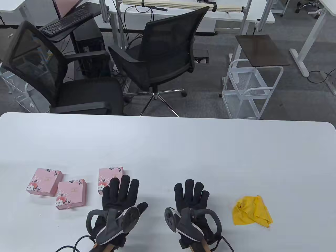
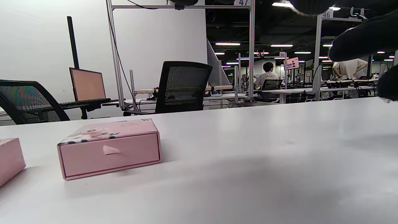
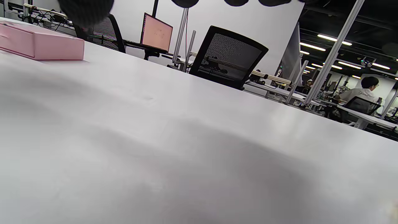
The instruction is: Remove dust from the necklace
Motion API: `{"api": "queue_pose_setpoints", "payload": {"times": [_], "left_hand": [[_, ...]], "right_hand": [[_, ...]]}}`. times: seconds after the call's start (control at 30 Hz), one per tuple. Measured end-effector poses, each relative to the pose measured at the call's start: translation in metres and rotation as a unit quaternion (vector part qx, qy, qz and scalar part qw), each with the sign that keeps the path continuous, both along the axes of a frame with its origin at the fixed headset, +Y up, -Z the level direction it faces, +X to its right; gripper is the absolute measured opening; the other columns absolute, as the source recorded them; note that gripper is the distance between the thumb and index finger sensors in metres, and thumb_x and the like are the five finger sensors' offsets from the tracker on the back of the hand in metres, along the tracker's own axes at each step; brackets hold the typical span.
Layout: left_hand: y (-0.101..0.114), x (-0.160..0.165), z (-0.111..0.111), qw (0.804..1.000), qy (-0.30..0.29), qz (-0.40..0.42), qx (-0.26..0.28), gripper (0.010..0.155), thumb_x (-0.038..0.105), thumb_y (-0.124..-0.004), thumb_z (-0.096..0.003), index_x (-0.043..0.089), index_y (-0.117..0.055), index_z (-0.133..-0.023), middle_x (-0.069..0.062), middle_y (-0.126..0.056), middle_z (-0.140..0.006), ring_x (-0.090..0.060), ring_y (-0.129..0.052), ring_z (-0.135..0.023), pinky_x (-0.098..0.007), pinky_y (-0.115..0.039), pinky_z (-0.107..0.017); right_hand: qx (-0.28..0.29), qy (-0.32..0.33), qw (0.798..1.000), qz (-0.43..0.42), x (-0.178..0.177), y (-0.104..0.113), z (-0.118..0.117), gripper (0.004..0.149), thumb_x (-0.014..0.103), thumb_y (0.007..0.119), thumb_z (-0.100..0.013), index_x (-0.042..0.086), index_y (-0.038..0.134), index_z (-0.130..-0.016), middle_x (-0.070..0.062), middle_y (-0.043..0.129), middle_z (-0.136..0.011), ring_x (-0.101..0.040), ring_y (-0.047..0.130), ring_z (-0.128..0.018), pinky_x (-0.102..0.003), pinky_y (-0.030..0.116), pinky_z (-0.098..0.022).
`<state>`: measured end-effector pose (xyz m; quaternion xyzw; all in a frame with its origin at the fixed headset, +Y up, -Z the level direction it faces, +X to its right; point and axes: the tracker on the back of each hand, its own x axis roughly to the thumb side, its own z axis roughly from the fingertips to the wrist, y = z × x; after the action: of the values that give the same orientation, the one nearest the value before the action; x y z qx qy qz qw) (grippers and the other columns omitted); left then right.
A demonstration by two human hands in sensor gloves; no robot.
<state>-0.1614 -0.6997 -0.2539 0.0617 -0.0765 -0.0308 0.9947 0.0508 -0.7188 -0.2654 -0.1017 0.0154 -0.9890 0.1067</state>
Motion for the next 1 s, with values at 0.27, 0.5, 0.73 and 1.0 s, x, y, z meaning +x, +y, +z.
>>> {"api": "queue_pose_setpoints", "payload": {"times": [0.27, 0.5, 0.73, 1.0], "left_hand": [[-0.003, -0.002, -0.002, 1.000, 0.008, -0.007, -0.002, 0.079, 0.068, -0.054, -0.0583, 0.028, -0.026, -0.121, -0.009, -0.025, -0.130, -0.046, -0.024, -0.113, -0.066, -0.035, -0.080], [-0.002, -0.015, -0.008, 0.999, 0.027, 0.017, -0.008, 0.079, 0.068, -0.054, -0.0581, 0.028, -0.028, -0.121, -0.010, -0.029, -0.130, -0.043, -0.033, -0.114, -0.064, -0.042, -0.080], [-0.018, -0.036, -0.026, 0.995, 0.075, 0.024, -0.064, 0.078, 0.068, -0.055, -0.0584, 0.027, -0.032, -0.121, -0.009, -0.032, -0.129, -0.042, -0.037, -0.114, -0.061, -0.043, -0.081], [-0.014, -0.061, -0.065, 0.970, 0.181, 0.060, -0.149, 0.078, 0.068, -0.058, -0.0586, 0.026, -0.039, -0.121, -0.012, -0.037, -0.129, -0.046, -0.040, -0.113, -0.061, -0.045, -0.080]], "right_hand": [[-0.010, -0.005, 1.000, -0.004, -0.001, -0.001, -0.001, 0.083, 0.057, 0.060, -0.064, 0.008, 0.024, -0.121, -0.038, 0.016, -0.121, -0.070, 0.023, -0.102, -0.077, 0.028, -0.074], [-0.021, -0.012, 1.000, -0.017, 0.003, -0.002, -0.004, 0.083, 0.057, 0.060, -0.065, 0.008, 0.025, -0.121, -0.038, 0.017, -0.121, -0.071, 0.024, -0.102, -0.077, 0.029, -0.074], [-0.020, -0.018, 0.999, -0.032, 0.008, 0.000, -0.005, 0.081, 0.056, 0.060, -0.065, 0.007, 0.026, -0.120, -0.038, 0.018, -0.121, -0.071, 0.029, -0.101, -0.076, 0.031, -0.074], [-0.026, -0.019, 0.999, -0.043, 0.009, -0.002, -0.006, 0.079, 0.055, 0.060, -0.065, 0.008, 0.030, -0.120, -0.038, 0.021, -0.121, -0.070, 0.031, -0.101, -0.076, 0.033, -0.074]]}}
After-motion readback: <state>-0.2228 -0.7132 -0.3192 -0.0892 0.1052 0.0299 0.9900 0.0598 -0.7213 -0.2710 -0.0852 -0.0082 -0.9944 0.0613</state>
